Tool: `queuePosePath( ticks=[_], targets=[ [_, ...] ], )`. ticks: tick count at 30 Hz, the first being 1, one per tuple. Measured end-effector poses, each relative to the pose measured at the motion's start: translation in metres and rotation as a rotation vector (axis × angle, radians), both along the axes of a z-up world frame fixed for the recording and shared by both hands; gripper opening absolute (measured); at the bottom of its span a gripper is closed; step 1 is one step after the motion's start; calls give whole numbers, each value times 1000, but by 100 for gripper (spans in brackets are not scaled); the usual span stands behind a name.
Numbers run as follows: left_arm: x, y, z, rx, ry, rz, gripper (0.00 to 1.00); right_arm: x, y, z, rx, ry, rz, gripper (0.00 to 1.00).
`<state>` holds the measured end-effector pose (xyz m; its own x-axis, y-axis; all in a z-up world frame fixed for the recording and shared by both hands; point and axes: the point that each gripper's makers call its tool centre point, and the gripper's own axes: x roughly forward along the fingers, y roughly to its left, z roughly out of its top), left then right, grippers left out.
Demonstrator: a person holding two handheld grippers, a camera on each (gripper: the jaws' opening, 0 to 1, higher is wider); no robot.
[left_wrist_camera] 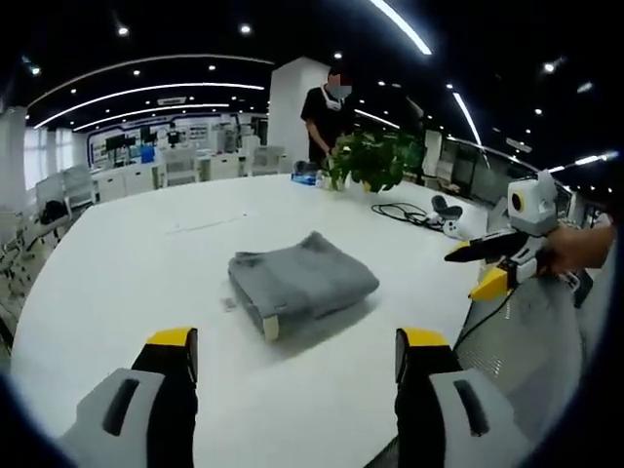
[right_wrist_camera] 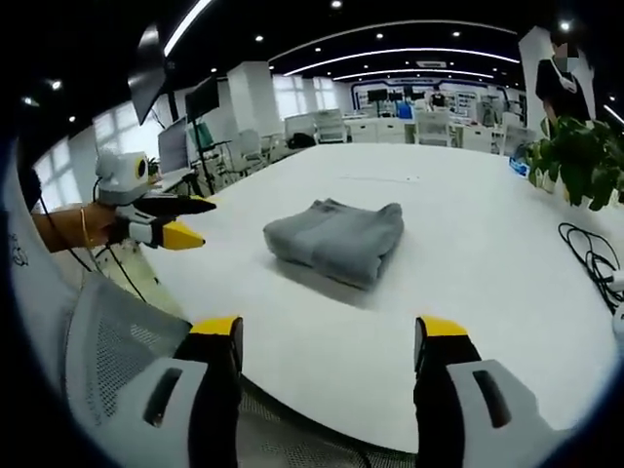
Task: Fold the towel on the table until its edges align and the towel forms a compact rectangular stack.
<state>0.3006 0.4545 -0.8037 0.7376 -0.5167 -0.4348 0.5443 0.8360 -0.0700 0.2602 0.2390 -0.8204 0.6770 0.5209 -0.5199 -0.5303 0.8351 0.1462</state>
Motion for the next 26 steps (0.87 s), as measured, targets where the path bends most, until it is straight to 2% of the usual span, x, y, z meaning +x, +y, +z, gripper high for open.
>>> queuePosePath(
  ticks=[10, 26],
  targets=[
    [-13, 4, -11, 2, 33, 13, 88, 2, -2, -7, 18, 22, 0, 75],
    [-22, 15, -10, 25, 45, 29, 88, -2, 4, -11, 35, 35, 17, 77]
  ],
)
